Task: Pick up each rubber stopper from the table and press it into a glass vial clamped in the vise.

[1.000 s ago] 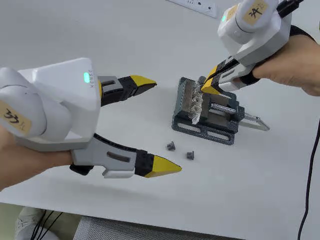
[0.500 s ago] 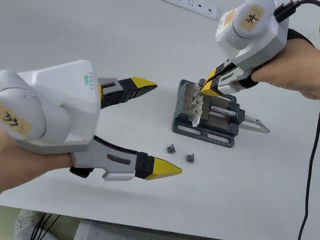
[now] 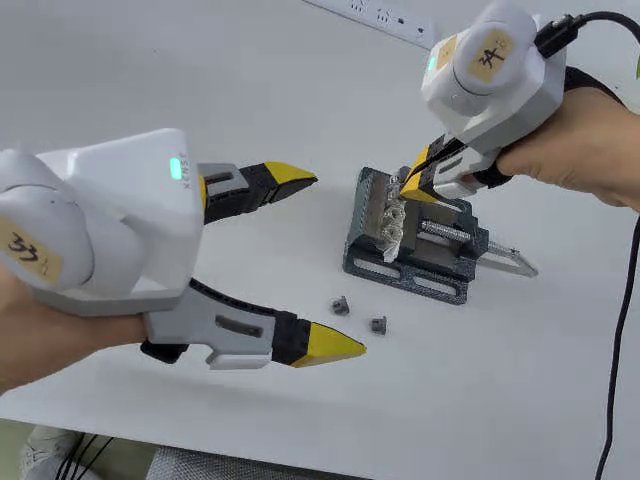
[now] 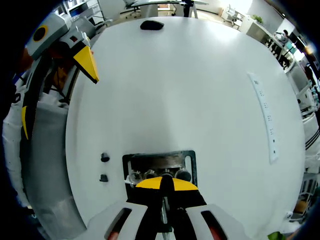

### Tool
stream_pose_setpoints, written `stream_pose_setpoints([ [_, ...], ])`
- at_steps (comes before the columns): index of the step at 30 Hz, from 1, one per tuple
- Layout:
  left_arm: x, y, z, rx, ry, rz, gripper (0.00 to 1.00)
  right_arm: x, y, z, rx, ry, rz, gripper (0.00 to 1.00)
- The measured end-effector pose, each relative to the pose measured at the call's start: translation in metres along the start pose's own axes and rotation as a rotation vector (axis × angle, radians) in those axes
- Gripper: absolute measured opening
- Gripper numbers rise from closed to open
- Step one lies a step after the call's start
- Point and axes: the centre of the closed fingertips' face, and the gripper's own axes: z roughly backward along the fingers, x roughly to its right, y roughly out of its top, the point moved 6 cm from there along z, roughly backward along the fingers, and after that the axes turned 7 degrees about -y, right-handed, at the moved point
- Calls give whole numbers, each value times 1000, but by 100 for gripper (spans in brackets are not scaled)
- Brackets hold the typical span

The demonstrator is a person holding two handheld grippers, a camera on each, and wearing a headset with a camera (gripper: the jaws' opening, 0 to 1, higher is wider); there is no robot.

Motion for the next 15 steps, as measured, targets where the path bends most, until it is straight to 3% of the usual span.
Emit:
stream_pose_setpoints([
  [15, -3, 0, 1, 7, 4, -1, 83, 2, 3, -4, -29, 20, -17, 1],
])
